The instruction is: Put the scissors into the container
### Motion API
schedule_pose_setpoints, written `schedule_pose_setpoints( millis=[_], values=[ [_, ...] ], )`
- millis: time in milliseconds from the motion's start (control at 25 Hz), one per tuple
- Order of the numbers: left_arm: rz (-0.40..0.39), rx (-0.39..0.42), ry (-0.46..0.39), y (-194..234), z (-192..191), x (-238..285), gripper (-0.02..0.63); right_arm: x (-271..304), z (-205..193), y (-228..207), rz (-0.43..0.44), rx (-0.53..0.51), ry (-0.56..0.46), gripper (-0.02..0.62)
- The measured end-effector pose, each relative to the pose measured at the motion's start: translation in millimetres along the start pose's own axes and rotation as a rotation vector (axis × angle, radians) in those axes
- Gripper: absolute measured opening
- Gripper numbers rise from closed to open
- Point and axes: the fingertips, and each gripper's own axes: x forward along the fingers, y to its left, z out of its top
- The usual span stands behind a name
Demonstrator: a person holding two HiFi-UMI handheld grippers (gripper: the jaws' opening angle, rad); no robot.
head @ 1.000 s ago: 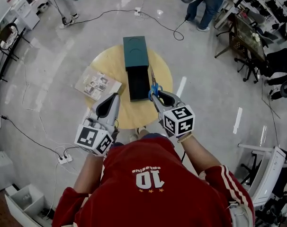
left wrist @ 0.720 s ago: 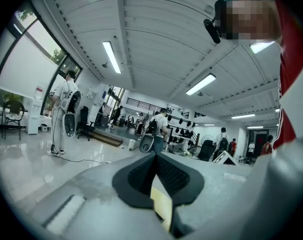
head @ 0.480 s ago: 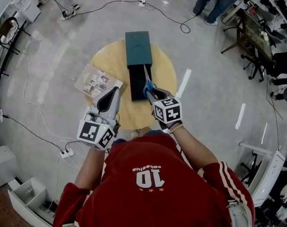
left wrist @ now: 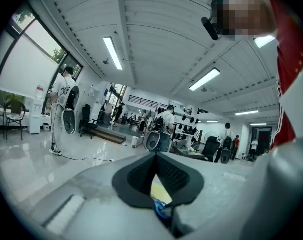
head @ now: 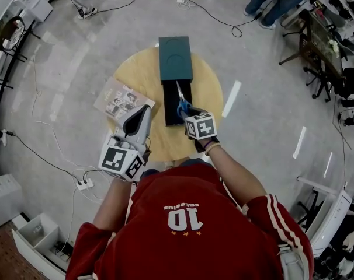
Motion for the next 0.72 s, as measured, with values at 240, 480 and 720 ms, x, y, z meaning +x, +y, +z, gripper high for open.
schedule_pose_setpoints(
  millis=[240, 480, 720],
  values=[
    [0.025, -0.015, 0.021, 12.1, -5.6, 0.4, 0.002, 26.4, -10.3, -6.2, -0.003, 0.034, 0.071, 0.084],
    [0.035, -0.026, 0.029, 23.0, -8.7, 3.6, 0.002, 41.2, -13.6, -11.6, -0.013, 0.053, 0.114, 0.086],
    [0.037, -0.025, 0.032, 27.0, -6.5, 2.4, 0.002, 44.8, -15.5, -13.5, -0.031, 0.031, 0.129, 0.089]
  ],
)
